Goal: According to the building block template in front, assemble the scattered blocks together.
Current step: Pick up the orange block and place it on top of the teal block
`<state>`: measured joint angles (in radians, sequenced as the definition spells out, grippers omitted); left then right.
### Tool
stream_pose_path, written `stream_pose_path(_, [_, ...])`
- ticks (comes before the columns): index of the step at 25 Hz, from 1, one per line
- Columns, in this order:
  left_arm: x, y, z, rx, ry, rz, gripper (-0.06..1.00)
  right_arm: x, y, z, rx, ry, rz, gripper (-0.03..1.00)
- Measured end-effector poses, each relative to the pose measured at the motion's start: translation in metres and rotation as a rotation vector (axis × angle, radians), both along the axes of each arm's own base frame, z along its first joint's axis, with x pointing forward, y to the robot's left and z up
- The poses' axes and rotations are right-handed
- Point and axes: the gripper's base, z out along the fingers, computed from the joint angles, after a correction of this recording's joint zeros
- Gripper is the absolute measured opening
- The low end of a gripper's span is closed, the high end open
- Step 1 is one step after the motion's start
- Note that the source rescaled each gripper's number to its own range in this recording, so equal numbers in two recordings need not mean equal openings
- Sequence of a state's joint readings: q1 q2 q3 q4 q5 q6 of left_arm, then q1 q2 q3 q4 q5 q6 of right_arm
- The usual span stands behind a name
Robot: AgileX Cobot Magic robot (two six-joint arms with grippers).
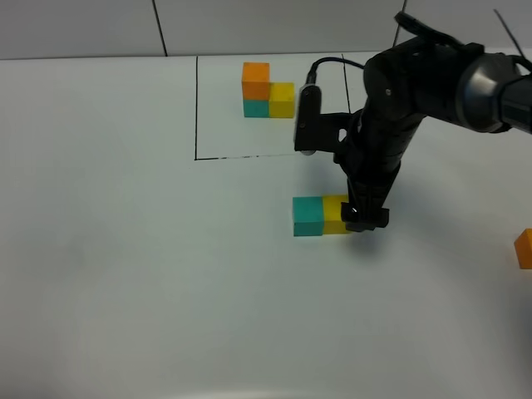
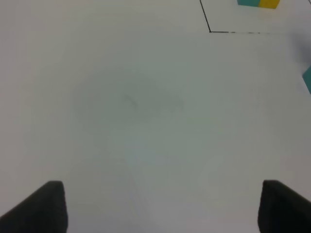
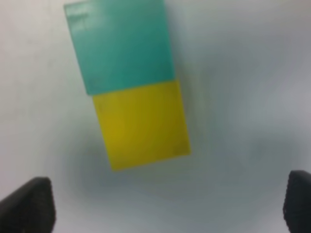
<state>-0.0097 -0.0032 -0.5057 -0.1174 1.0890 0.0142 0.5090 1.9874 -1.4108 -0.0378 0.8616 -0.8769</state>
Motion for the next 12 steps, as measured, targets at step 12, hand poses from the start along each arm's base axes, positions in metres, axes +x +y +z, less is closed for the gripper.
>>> stream_pose_path(12, [0.000, 0.000, 0.000, 0.000, 0.000, 0.000, 0.79, -0.054, -0.143, 0.020, 0.105, -0.099, -0.873, 0.99])
